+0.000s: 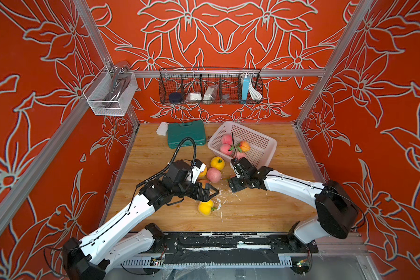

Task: Put the peaches into the basket
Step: Pick up the peach from the center of the board.

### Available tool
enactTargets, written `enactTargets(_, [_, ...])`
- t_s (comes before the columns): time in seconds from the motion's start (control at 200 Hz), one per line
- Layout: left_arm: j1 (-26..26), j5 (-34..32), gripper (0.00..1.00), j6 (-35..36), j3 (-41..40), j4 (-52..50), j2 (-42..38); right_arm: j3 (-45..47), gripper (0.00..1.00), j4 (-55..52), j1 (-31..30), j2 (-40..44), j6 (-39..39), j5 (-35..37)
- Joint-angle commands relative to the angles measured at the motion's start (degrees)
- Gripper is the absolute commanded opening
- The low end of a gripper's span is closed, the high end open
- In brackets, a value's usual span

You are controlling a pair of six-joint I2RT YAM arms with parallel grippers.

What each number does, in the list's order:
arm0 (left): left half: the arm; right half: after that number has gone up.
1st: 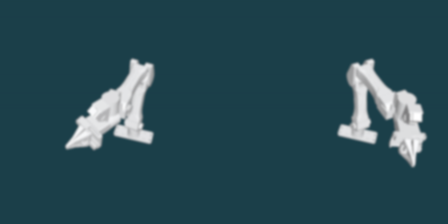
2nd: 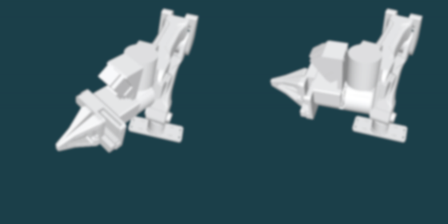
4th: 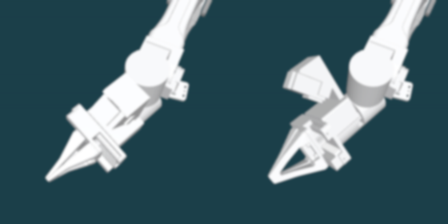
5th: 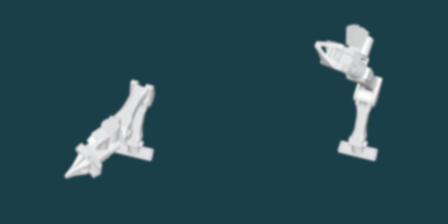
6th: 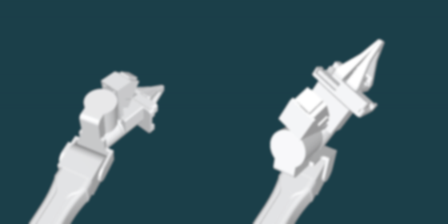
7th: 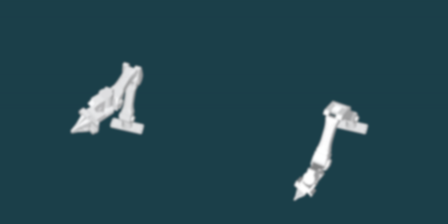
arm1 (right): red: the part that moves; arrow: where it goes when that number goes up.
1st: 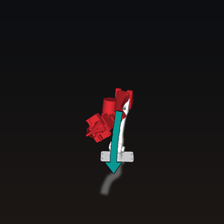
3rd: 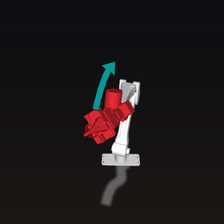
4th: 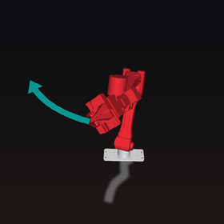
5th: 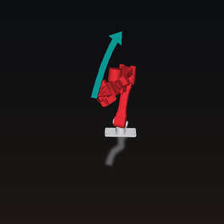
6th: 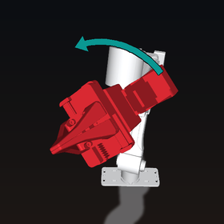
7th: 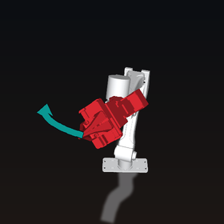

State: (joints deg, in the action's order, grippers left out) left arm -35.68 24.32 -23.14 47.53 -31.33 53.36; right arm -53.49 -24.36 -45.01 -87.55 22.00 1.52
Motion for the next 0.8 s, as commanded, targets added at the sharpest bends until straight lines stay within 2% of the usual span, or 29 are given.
enactTargets(0.0, [-0.2, 0.0, 0.99, 1.0, -0.6, 2.1, 0.4, -1.6, 0.88, 1.0, 0.1, -1.5, -0.3, 1.4])
enactTargets(0.49, [-0.2, 0.4, 0.99, -0.5, -1.9, 5.4, 1.4, -3.9, 0.88, 1.8, 0.7, -6.3, -1.9, 1.7])
enactTargets(0.796, [-0.1, 0.2, 0.99, -0.9, -1.8, 6.2, 2.1, -4.0, 0.78, 1.6, 0.8, -6.5, -2.6, 0.8])
